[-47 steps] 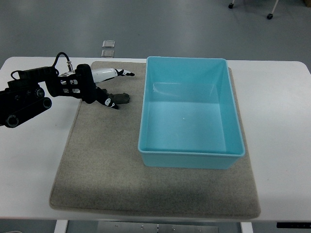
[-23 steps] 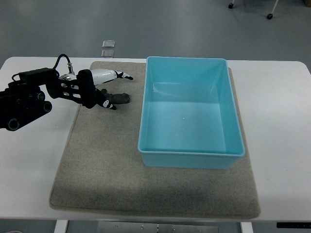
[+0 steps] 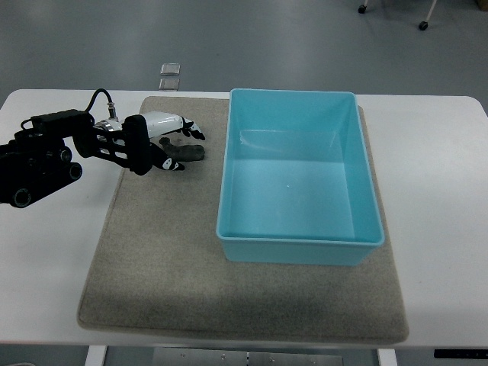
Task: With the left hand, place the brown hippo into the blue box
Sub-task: 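Close the left hand fingers around the brown hippo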
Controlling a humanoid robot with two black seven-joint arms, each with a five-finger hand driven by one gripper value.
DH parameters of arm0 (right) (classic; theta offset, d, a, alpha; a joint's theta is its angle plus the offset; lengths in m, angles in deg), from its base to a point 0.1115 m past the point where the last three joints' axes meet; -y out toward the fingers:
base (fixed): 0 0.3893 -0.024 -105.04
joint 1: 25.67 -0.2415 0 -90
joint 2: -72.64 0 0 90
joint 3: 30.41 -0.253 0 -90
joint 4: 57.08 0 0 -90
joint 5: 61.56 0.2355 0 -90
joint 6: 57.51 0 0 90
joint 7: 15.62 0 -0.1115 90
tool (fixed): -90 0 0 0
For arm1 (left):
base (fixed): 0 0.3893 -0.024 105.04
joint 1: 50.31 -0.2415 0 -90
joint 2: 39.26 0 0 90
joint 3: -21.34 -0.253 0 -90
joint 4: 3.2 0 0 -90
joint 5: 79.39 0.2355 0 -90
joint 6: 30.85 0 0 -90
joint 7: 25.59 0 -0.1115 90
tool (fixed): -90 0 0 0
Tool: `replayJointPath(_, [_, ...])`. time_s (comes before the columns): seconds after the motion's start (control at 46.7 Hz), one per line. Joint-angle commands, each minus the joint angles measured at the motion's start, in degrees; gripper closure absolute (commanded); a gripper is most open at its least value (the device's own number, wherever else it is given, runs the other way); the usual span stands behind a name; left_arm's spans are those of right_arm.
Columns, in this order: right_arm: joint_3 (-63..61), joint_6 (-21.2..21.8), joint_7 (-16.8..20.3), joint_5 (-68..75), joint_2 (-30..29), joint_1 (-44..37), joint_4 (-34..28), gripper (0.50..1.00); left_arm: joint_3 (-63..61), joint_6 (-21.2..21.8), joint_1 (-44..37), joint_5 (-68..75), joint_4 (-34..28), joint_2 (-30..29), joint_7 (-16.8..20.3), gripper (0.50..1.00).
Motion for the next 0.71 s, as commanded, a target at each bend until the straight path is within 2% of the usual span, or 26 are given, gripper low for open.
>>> replayJointPath(0.0, [0.0,0.0,0.0,0.0,0.0,0.0,0.0,0.564,0.0,0.0,0.0,0.0,0.0,0.0,0.0,0.718])
replayJointPath(0.15, [0.0,0.0,0.0,0.0,0.0,0.0,0.0,0.564,0.0,0.0,0.0,0.0,0.1,0.0,0.0,0.726])
replayJointPath(0.193, [0.0,0.0,0.0,0.0,0.0,0.0,0.0,0.564,0.0,0.0,0.0,0.0,0.1,0.0,0.0,0.752])
replayJointPath(0.278, [0.0,0.0,0.0,0.1,0.0,0.0,0.0,0.564,0.0,0.0,0.0,0.0,0.1,0.0,0.0,0.763])
replayJointPath(0.407, [-0.1,0.0,0.0,0.1,0.0,0.0,0.0,0.564,0.0,0.0,0.1,0.0,0.1,0.0,0.0,0.829])
replayJointPath(0.535, [0.0,0.0,0.0,0.1,0.0,0.0,0.0,0.564,0.0,0.0,0.3,0.1,0.1,0.0,0.0,0.87])
replayJointPath(0.685, [0.0,0.0,0.0,0.0,0.0,0.0,0.0,0.564,0.0,0.0,0.3,0.1,0.1,0.0,-0.1,0.881])
